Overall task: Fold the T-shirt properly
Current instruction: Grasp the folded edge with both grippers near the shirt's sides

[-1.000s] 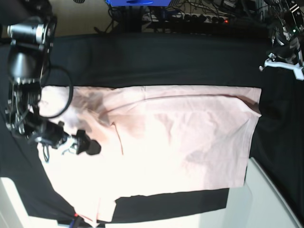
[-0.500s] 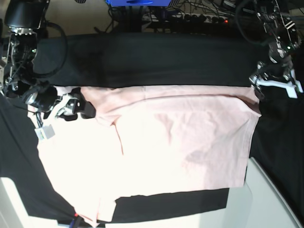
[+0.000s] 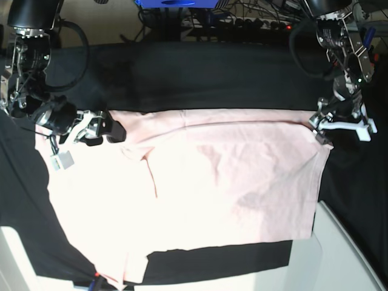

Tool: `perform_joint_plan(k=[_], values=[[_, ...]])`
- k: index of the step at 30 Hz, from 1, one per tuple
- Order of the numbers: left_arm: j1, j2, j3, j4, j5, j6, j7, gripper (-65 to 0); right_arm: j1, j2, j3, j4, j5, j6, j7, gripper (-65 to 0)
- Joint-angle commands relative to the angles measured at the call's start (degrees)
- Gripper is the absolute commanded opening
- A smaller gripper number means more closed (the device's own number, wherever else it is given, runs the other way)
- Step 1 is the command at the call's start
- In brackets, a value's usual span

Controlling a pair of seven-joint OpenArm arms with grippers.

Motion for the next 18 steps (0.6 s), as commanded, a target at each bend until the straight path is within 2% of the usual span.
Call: perform_joint_plan(k=[1,5,12,14,16,18], values=[[-0.28,-0.55,0.94,0.45,-0.49,-0.29,-0.91,-19.3,0.7,0.52,0.15,1.11,1.51,0.46,1.06,-19.7],[-2.04,-0.73,4.81,-2.36,-0.41,-0.29,-1.08,-19.5,0.7,0.52,0.15,1.11,1.51,0.46,1.06,-19.7],[-2.83,-0.55,5.16,-5.44,-0.41,-0.29,-1.08,-20.3,0.61,0.52,0.15,1.11,1.59,0.46,1.06,-19.7],[-2.83,-0.64,5.25,-5.53,-0.41,-0.29,-1.08,-27.2,0.61,0.52,0.15,1.11,1.59,0.46,1.06,-19.7],[-2.83,-0.64,5.33,-5.53,-0.41,-0.29,-1.08,-39.3,0.61,0.43,0.15,1.11,1.59,0.46,1.06,-19.7],[-3.27,-0.64,5.42,-5.53,-0.41,-0.29,-1.08,-48.4,0.61,0.43,0.15,1.11,1.59,0.46,1.06,-19.7]])
